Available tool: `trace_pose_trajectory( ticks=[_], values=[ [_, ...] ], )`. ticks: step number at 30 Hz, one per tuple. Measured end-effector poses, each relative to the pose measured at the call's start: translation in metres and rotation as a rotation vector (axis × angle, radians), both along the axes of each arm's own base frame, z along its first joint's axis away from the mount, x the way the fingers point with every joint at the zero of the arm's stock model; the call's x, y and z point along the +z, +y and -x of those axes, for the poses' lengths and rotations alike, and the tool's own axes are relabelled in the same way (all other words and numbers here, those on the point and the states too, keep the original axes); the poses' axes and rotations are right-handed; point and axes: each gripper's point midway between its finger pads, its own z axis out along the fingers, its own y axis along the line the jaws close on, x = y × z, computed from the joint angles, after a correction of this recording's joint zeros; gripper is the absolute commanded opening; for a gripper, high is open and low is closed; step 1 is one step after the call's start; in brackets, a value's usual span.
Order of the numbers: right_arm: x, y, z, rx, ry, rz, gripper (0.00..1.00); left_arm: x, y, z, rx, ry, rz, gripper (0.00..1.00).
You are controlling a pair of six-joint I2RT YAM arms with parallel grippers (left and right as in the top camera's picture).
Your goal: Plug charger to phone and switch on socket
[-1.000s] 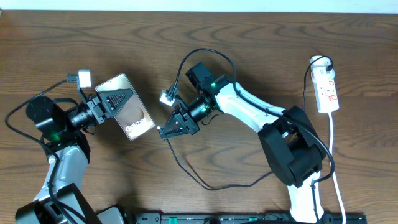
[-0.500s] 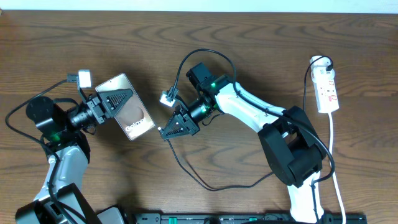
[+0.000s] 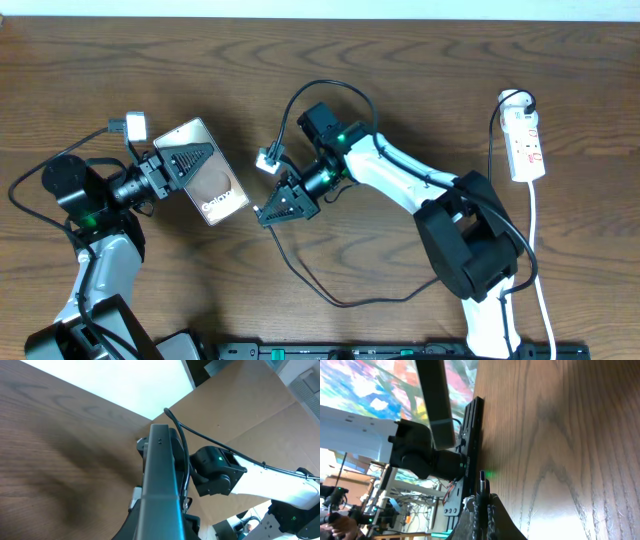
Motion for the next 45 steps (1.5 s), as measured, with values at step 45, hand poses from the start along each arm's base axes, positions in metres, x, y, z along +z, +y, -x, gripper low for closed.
trace_pose_trajectory(
  ticks=[45],
  values=[
    [-0.122, -0.118, -0.057, -0.783, 0.009, 1.2, 0.01, 0.0, 0.0, 0.0, -0.003, 0.0, 0.0, 0.07]
  ],
)
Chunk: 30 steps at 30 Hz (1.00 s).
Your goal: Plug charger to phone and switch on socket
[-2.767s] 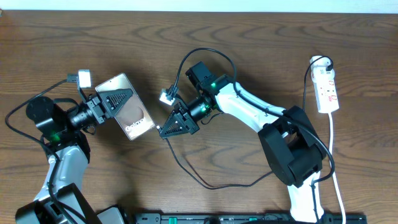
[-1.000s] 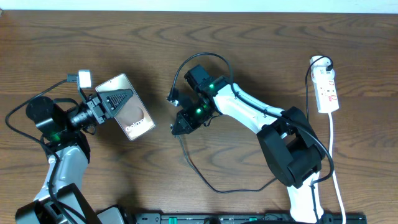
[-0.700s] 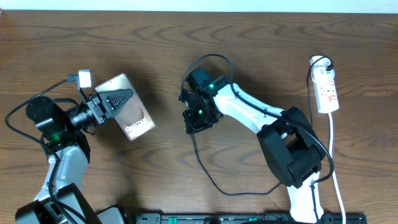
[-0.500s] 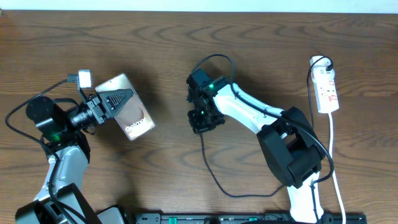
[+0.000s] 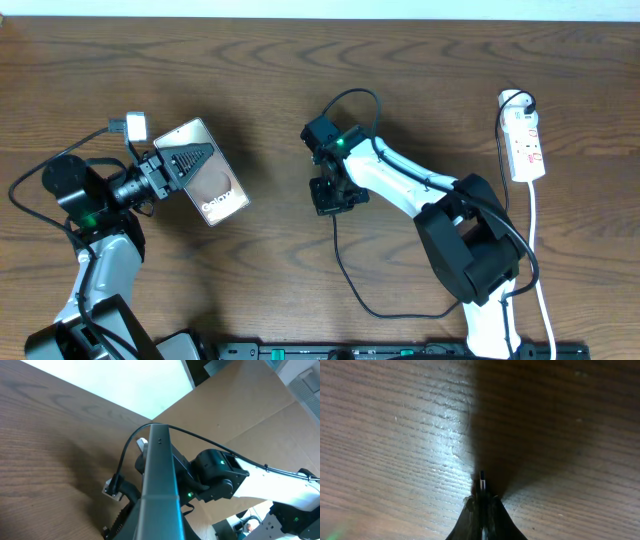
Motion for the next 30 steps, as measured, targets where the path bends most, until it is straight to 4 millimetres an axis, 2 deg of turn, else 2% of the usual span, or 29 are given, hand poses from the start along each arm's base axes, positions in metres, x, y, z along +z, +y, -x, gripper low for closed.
trace_pose_trajectory(
  ticks=[30],
  values=[
    [-0.002, -0.011, 0.013, -0.093, 0.008, 0.01, 0.01, 0.0, 0.0, 0.0, 0.0, 0.0, 0.0, 0.07]
  ],
)
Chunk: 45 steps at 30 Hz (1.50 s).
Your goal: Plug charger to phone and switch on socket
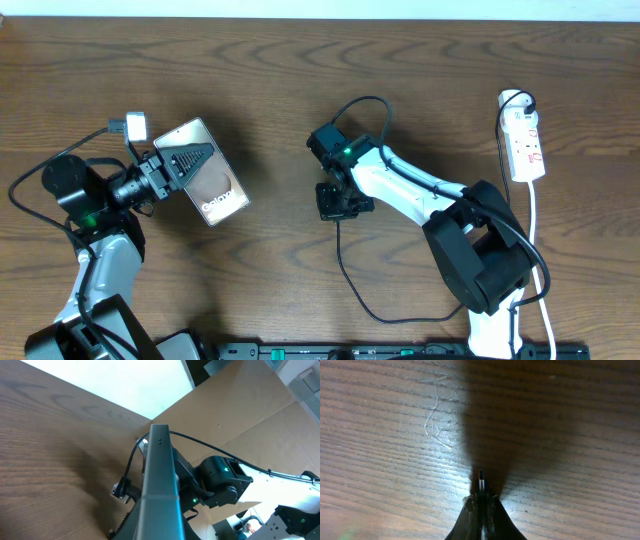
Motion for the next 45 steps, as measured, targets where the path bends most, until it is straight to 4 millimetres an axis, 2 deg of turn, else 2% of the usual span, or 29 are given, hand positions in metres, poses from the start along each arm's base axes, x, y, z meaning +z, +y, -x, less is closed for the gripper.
trace_pose_trajectory(
  ticks=[3, 8, 11, 17, 20, 25, 36, 40, 45],
  values=[
    [0.0, 0.0, 0.0, -0.005, 0.001, 0.0, 0.02, 0.0, 0.0, 0.0, 0.0, 0.0, 0.0, 0.07],
    [0.0, 0.0, 0.001, -0.01, 0.005, 0.0, 0.27, 0.0, 0.0, 0.0, 0.0, 0.0, 0.0, 0.07],
    [0.001, 0.001, 0.002, -0.009, 0.006, -0.006, 0.38, 0.0, 0.0, 0.0, 0.0, 0.0, 0.0, 0.08],
    [0.002, 0.003, 0.003, -0.004, 0.002, -0.003, 0.41, 0.0, 0.0, 0.0, 0.0, 0.0, 0.0, 0.07],
    [0.001, 0.002, 0.004, -0.006, 0.006, 0.004, 0.4, 0.0, 0.0, 0.0, 0.0, 0.0, 0.0, 0.07],
    [0.001, -0.004, 0.007, -0.027, 0.018, 0.034, 0.26, 0.0, 0.0, 0.0, 0.0, 0.0, 0.0, 0.08],
    [-0.001, -0.011, 0.006, -0.053, 0.011, 0.067, 0.06, 0.0, 0.0, 0.0, 0.0, 0.0, 0.0, 0.07],
    [-0.001, -0.013, 0.006, -0.056, 0.008, 0.076, 0.01, 0.0, 0.0, 0.0, 0.0, 0.0, 0.0, 0.08],
    [-0.001, -0.013, 0.006, -0.056, 0.007, 0.076, 0.01, 0.0, 0.0, 0.0, 0.0, 0.0, 0.0, 0.07]
  ],
)
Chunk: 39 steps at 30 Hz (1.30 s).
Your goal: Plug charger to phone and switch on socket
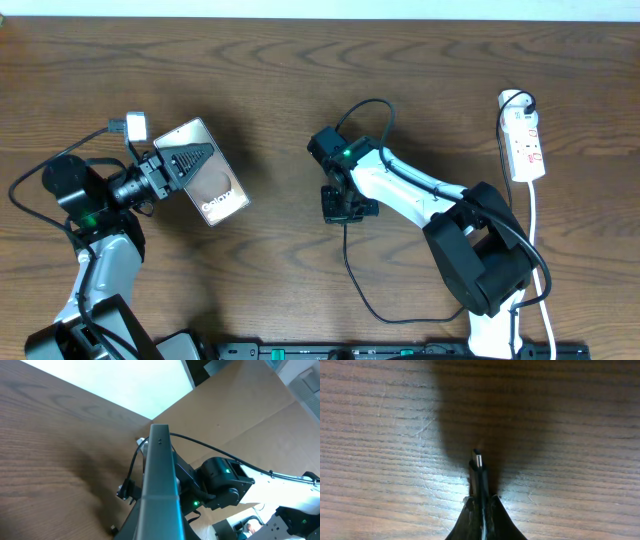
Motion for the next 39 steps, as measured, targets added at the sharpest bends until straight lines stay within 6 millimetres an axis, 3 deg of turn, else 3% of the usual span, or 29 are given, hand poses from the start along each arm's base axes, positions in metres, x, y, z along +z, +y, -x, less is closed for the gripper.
trace_pose_trajectory(
  ticks=[4, 10, 14, 17, 23, 30, 39],
  values=[
    [0.0, 0.002, -0.001, 0.005, -0.003, -0.009, 0.01, 0.0, 0.0, 0.0, 0.0, 0.0, 0.0, 0.08],
    [0.003, 0.051, 0.002, 0.187, 0.021, -0.291, 0.01, 0.0, 0.0, 0.0, 0.0, 0.0, 0.0, 0.07],
    [0.008, 0.08, 0.04, 0.401, 0.155, -0.574, 0.01, 0.0, 0.0, 0.0, 0.0, 0.0, 0.0, 0.07],
    [0.026, 0.097, 0.067, 0.544, 0.227, -0.818, 0.01, 0.0, 0.0, 0.0, 0.0, 0.0, 0.0, 0.07],
    [0.071, 0.12, 0.089, 0.749, 0.192, -1.185, 0.01, 0.0, 0.0, 0.0, 0.0, 0.0, 0.0, 0.07],
    [0.102, 0.134, 0.094, 0.865, 0.098, -1.419, 0.01, 0.0, 0.0, 0.0, 0.0, 0.0, 0.0, 0.07],
    [0.113, 0.144, 0.083, 0.969, -0.039, -1.51, 0.01, 0.0, 0.0, 0.0, 0.0, 0.001, 0.001, 0.08]
  ],
)
